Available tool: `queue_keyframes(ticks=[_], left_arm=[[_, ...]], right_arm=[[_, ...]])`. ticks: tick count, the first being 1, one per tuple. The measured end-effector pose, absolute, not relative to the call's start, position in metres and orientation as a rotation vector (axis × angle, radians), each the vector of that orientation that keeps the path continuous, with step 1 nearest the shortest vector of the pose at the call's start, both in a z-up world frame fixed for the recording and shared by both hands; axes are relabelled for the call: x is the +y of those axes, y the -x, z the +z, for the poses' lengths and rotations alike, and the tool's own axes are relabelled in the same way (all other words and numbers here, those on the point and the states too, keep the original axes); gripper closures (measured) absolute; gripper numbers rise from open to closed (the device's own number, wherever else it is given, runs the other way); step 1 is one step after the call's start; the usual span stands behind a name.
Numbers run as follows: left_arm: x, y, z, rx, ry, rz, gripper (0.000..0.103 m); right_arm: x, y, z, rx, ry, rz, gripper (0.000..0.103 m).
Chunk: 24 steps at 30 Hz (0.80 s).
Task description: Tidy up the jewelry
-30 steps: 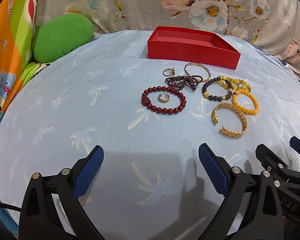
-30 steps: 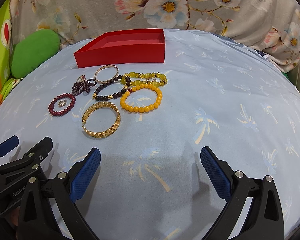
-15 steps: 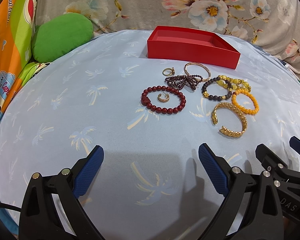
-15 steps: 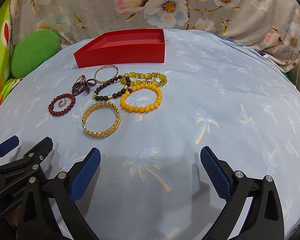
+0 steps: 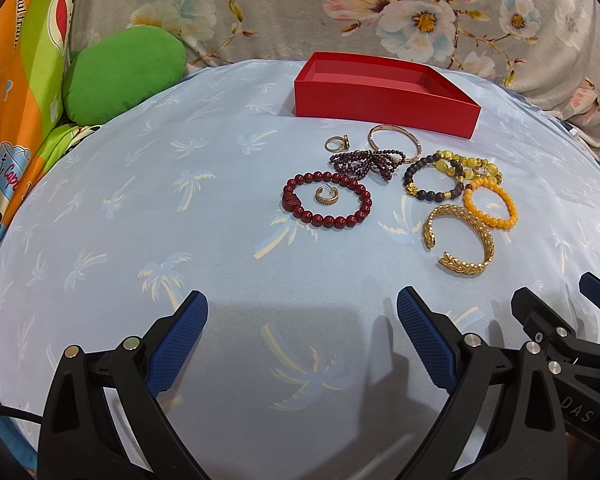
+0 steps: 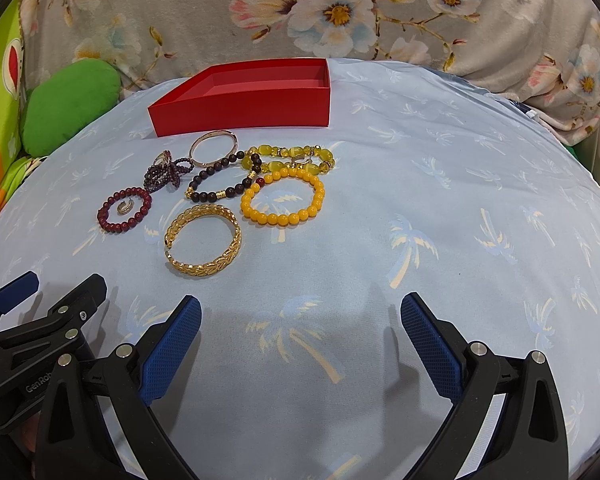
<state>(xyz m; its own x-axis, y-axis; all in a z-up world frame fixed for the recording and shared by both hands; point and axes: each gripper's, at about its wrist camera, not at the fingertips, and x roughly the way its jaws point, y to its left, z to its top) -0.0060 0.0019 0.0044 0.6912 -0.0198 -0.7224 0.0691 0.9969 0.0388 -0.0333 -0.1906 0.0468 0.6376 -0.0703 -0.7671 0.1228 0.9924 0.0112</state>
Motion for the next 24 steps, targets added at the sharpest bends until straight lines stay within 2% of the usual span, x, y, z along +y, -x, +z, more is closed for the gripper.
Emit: queue_keyframes(ticks=[15,24], left_arm=[[0.015,-0.003,0.021,0.834,-0.018,-0.054,0.011],[0.029,-0.022,0.032,0.813,0.004,-0.026,0.011]], right_arm=[[-0.207,0.030,0.047,0.932,-0.158,-0.096,0.007],[-0.188,0.007,0.055,0.936,-0.117,-0.040,0.007]])
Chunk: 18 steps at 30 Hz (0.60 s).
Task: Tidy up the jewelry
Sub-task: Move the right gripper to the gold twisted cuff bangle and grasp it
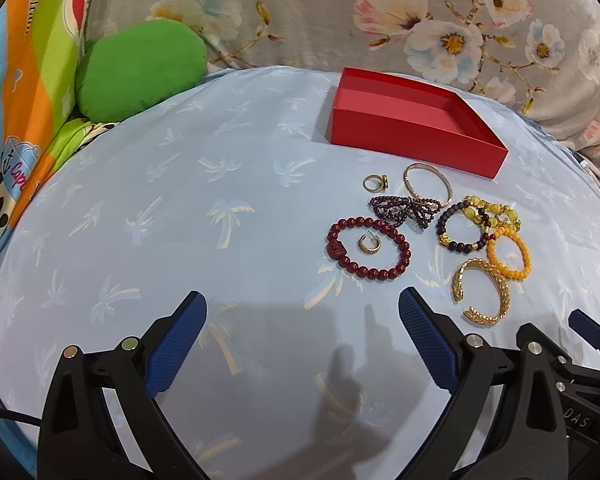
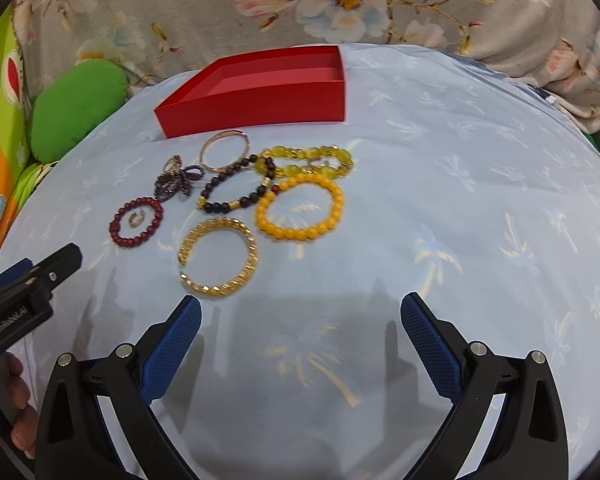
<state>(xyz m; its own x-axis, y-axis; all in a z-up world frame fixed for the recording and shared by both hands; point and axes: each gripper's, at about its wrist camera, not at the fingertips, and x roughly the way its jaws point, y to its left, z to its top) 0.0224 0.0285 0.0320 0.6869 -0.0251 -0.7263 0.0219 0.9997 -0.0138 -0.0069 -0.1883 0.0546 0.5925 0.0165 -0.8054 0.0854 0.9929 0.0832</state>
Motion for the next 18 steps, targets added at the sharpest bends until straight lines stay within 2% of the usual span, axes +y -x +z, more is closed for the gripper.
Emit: queue_keyframes(ticks=[3,8,10,18], left_arm=[[0.028,-0.027,0.033,0.806,-0.019,-0.029,0.011],[0.036,-0.031,0.034,0.803,-0.016,-0.025,0.011],[0.041,-0.034,0.034,0.806,-0.009,-0.014,0.011],[0.055,-0.040,0.030,0.817,0.010,0.002,0.011]], right_arm=[[-0.176,0.001,0.056,0.937,-0.105,-0.006,0.009],[-0.153,-0.012,0.051,0.961,-0.082,0.045,0.024],[-0.146,-0.017,0.047,0.973,-0.073,0.050,0.033],[-0.134,-0.034,0.040,0.987,-0.079,0.017,0.041]])
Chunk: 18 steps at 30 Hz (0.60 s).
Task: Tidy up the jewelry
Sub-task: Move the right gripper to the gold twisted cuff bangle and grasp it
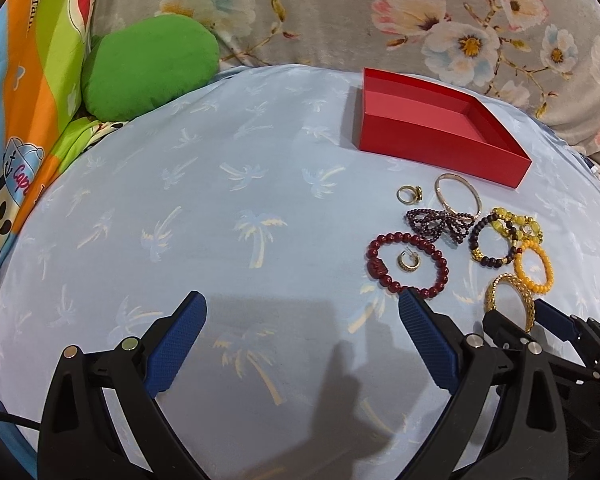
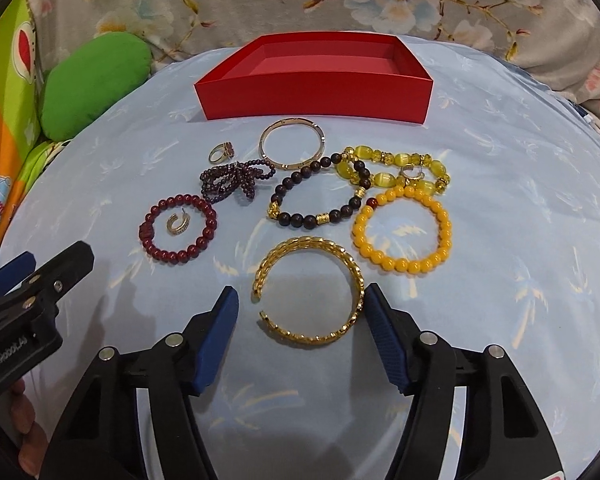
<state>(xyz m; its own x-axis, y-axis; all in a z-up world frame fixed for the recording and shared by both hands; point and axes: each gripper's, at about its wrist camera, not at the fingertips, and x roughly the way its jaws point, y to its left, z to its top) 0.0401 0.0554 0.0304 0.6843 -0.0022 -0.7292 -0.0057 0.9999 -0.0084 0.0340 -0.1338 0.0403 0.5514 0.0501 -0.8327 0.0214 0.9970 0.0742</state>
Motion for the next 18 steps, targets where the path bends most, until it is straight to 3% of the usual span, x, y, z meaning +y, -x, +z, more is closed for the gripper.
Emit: queue_keyframes(ticks=[4,18], left_arm=[[0.054,-0.043,0.028,0.823,0.007,-0.009,0.011],[0.025,-0.055,0.019,0.843,-0.003,-0.081,0.010]], right_arm=[[-0.127,-0.037,0.039,0.975,-0.027,-0.011,0.047],[-0.161,-0.016,0.048,0.970,-0.083,-0.021,0.048]])
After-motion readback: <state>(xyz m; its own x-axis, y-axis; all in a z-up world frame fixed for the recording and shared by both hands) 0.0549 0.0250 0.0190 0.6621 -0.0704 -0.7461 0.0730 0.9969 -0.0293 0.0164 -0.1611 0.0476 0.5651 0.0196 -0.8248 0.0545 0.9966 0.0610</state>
